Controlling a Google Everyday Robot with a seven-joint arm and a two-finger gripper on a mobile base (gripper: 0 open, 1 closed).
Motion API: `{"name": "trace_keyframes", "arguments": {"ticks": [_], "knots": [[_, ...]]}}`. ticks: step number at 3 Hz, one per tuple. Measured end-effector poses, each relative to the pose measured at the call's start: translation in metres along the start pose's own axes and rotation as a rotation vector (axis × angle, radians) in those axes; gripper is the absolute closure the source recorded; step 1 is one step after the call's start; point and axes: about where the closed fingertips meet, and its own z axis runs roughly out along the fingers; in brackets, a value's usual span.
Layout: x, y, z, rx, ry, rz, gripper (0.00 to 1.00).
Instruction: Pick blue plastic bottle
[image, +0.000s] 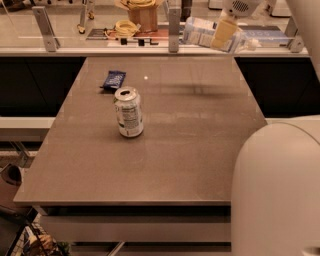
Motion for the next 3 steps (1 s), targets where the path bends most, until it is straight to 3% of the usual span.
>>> {"name": "trace_keyframes", "arguments": {"ticks": [3], "knots": [[-0.029,-0.016,-0.064,0.136,-0.166,-0.064,1.00]]}}
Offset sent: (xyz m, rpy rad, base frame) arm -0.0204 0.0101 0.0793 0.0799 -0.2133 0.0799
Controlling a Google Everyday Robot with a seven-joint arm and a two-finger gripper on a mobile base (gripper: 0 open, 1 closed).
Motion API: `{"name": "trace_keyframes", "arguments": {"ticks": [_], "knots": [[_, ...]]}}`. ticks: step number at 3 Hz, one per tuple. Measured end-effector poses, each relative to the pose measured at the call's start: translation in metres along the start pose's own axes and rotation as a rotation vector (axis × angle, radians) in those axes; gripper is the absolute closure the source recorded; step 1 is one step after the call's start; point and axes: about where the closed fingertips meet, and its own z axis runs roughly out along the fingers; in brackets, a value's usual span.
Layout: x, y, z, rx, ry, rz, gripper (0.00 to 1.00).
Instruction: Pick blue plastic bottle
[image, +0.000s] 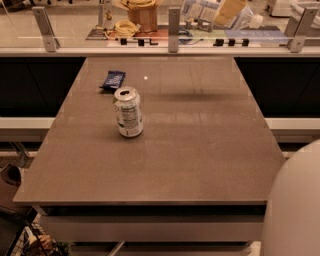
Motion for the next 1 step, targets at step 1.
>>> {"name": "trace_keyframes", "arguments": {"ticks": [1], "knots": [[-0.0016,-0.0009,0.0000,0.005,-0.005,-0.002,1.00]]}}
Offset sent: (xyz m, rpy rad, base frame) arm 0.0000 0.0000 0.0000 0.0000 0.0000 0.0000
